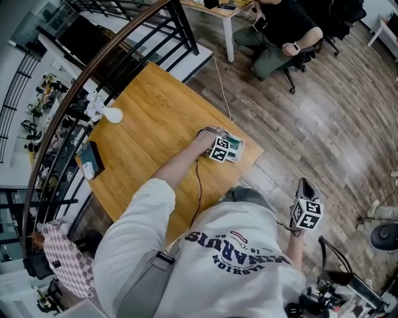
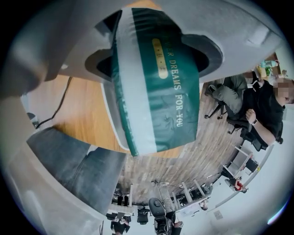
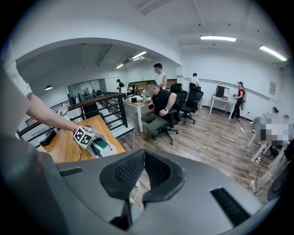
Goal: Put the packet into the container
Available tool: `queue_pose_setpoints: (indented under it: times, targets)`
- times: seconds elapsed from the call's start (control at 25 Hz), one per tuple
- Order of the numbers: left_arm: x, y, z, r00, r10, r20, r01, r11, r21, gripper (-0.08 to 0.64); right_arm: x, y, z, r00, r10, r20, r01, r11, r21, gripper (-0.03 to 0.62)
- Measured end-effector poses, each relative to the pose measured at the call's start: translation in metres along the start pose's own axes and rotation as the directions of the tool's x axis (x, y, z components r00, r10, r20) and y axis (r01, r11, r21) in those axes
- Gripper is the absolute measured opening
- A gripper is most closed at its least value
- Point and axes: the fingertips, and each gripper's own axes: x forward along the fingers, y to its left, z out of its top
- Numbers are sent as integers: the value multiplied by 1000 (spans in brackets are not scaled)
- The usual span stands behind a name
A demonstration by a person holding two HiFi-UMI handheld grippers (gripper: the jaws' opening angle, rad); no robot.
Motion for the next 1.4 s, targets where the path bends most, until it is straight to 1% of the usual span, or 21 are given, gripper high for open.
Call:
queue_pose_setpoints:
  times: [0.08,0.16,0.28,0.44,0.48,0.52,0.56,0.6,0.64,0.68,0.72,0.76,0.8,0.84,0.92,1.0,1.12,1.2,1.24,1.28,1.4]
  targets:
    - [-7,1,-2,1000,3,-5,-3,1000,13,391,1,4,5,1000,7,1,-7,1000,-7,9]
    - [-15,3,-3,1000,6,3,-6,1000,-4,404,1,6,9,1000,12,5,-11,1000,-12,8]
    - [-30,12,-2,999,25,39,-22,997,-78,477,3,8,12,1000,21,12,-21,1000,-13,8]
    - [-64,22,-3,995,71,76,-56,982,-182,485,8,14,13,999,44,22,-44,999,-4,9]
    - [-78,27,-2,989,110,100,-83,968,-236,485,9,16,14,998,51,27,-51,999,-5,8]
    - [-94,34,-2,977,165,137,-116,943,-313,485,10,18,16,998,58,33,-58,998,-9,8]
    - [-112,41,-2,955,233,185,-141,901,-411,485,11,22,18,997,67,39,-67,998,-14,8]
    - [-134,47,-3,921,305,241,-143,842,-521,485,12,27,22,996,78,46,-77,997,-20,8]
    - [-159,50,-4,876,379,299,-119,769,-628,485,13,33,26,995,89,54,-88,996,-25,8]
    - [-185,51,-7,818,458,348,-81,691,-719,485,14,39,31,993,103,63,-101,994,-32,8]
    - [-210,50,-10,752,539,380,-42,615,-788,485,17,45,36,990,119,74,-116,992,-40,8]
    - [-233,49,-13,685,612,395,-7,548,-836,485,22,52,43,987,140,84,-136,989,-51,8]
    - [-253,46,-17,627,670,398,25,494,-869,485,29,58,51,982,166,93,-160,985,-66,8]
    - [-269,41,-21,579,711,398,57,452,-890,485,37,66,60,976,195,100,-187,979,-84,8]
    - [-297,26,-27,496,776,389,116,385,-916,485,52,85,78,959,260,111,-246,961,-125,8]
    - [-329,5,-37,407,846,345,146,313,-939,485,62,111,95,937,329,119,-308,936,-170,8]
    - [-385,-37,-55,250,943,222,162,185,-969,485,68,155,116,891,437,127,-399,884,-241,8]
    - [-419,-72,-70,145,982,123,175,97,-980,485,69,190,127,850,511,126,-460,838,-293,8]
    - [-433,-92,-77,104,992,74,177,55,-983,485,68,211,132,826,550,124,-492,810,-319,8]
    - [-445,-113,-85,72,997,25,174,13,-985,485,67,232,136,799,589,120,-523,779,-344,8]
    - [-481,-176,-106,-10,993,-117,169,-113,-979,485,58,294,152,717,689,108,-602,690,-402,8]
